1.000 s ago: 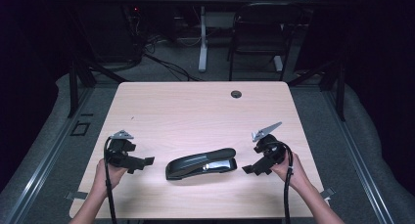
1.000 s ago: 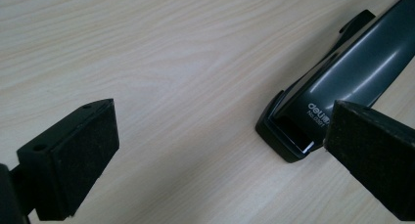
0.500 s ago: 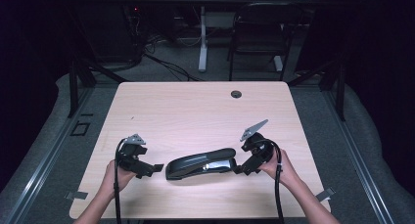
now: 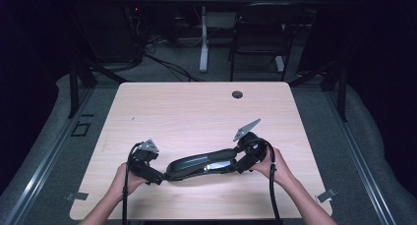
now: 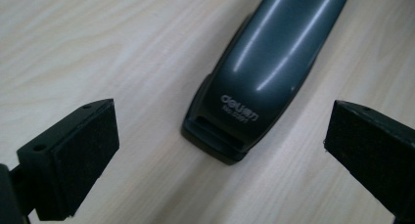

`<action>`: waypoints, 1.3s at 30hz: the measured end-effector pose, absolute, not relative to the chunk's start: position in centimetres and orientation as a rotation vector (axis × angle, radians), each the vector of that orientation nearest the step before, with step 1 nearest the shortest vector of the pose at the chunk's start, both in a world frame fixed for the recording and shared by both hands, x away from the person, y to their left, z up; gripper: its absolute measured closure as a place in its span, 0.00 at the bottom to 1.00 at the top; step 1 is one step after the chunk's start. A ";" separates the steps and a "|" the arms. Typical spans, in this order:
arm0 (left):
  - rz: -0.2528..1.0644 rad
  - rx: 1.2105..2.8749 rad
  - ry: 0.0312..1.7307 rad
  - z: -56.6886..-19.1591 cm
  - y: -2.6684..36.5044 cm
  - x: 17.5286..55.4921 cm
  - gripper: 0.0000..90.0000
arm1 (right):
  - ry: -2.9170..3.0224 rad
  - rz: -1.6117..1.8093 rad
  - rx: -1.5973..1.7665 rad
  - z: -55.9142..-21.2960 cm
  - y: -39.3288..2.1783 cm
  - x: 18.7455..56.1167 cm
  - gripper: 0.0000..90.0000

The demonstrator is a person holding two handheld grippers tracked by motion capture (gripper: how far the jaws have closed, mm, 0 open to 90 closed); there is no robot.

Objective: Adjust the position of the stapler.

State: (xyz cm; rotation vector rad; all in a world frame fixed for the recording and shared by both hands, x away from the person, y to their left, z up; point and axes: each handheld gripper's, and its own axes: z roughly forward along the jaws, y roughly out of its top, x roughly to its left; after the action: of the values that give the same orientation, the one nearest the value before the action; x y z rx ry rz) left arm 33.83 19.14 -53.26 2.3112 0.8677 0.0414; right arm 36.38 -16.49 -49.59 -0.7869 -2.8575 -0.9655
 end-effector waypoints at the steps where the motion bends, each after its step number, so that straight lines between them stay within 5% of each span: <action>1: 0.034 2.318 0.870 -53.4 18.9 33.8 0.00 | -2.862 -0.962 -0.790 -49.6 -16.4 36.4 0.22; 4: 0.022 2.356 0.848 -53.8 18.2 33.7 0.01 | -2.851 -0.981 -0.801 -49.6 -16.4 36.7 0.28; 18: 0.017 2.356 0.813 -54.5 17.7 33.9 0.37 | -2.859 -0.991 -0.817 -50.2 -15.7 37.4 0.43; 39: 0.117 2.468 0.696 -54.8 16.3 33.9 0.40 | -2.876 -0.959 -0.802 -50.0 -16.1 37.3 0.50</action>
State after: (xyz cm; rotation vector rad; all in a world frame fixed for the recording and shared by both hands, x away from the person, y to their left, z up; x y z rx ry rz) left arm 33.89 16.31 -54.79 2.4675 0.6957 0.1169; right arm 37.28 -16.08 -49.98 -0.8022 -2.8763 -0.9586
